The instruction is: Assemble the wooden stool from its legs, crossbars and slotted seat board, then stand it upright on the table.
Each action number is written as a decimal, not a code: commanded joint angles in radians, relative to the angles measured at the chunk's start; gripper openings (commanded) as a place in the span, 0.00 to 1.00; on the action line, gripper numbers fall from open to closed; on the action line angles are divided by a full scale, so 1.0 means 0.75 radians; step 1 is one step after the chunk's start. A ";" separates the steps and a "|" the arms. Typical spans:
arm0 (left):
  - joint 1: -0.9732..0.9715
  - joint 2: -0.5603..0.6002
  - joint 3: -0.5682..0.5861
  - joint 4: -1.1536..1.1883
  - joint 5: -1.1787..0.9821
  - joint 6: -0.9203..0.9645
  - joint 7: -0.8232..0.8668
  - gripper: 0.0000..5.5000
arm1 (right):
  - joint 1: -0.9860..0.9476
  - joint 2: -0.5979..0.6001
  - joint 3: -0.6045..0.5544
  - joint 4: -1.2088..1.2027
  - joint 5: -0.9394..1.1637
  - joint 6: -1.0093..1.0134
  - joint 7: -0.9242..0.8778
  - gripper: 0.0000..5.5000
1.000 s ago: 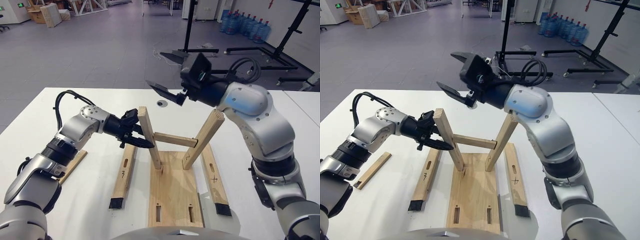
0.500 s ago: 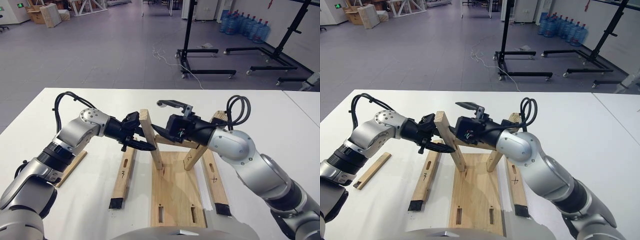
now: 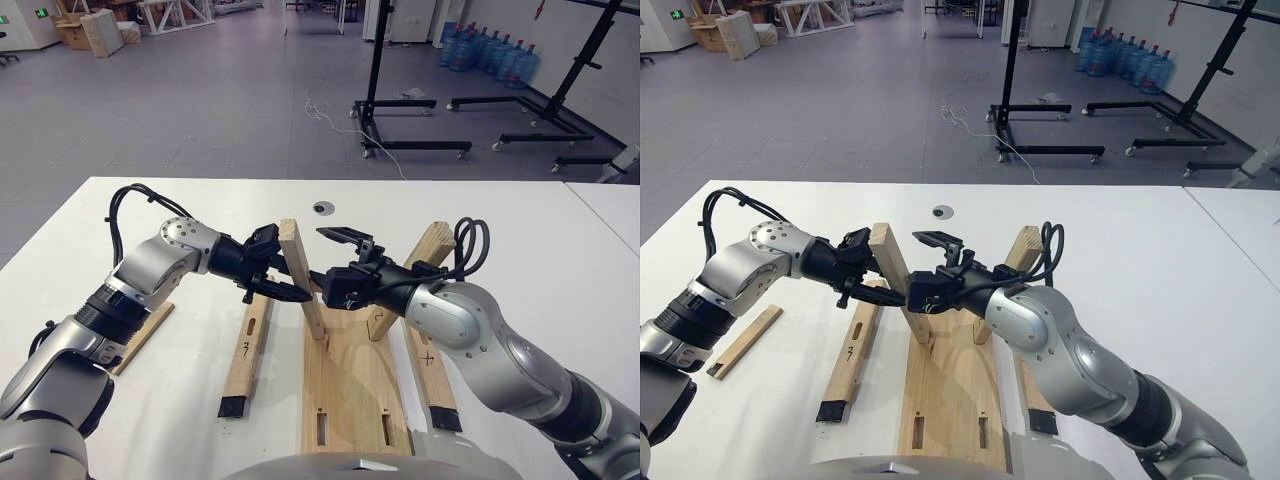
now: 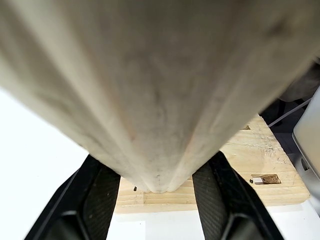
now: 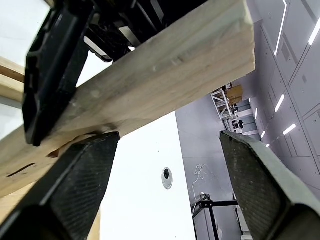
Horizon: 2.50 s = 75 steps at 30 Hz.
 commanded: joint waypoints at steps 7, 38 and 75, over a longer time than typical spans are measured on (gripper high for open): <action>0.190 0.093 -0.332 0.082 0.406 0.170 0.055 0.37 | 0.019 0.129 -0.175 0.149 0.057 0.014 -0.004 0.67; 0.149 0.048 -0.339 0.218 0.434 0.094 0.078 0.37 | -0.469 0.398 -1.489 0.793 1.486 0.302 0.283 0.67; -0.037 -0.003 -0.441 0.224 0.520 -0.049 -0.115 0.37 | 0.039 0.275 -0.678 0.826 1.351 0.088 0.888 0.67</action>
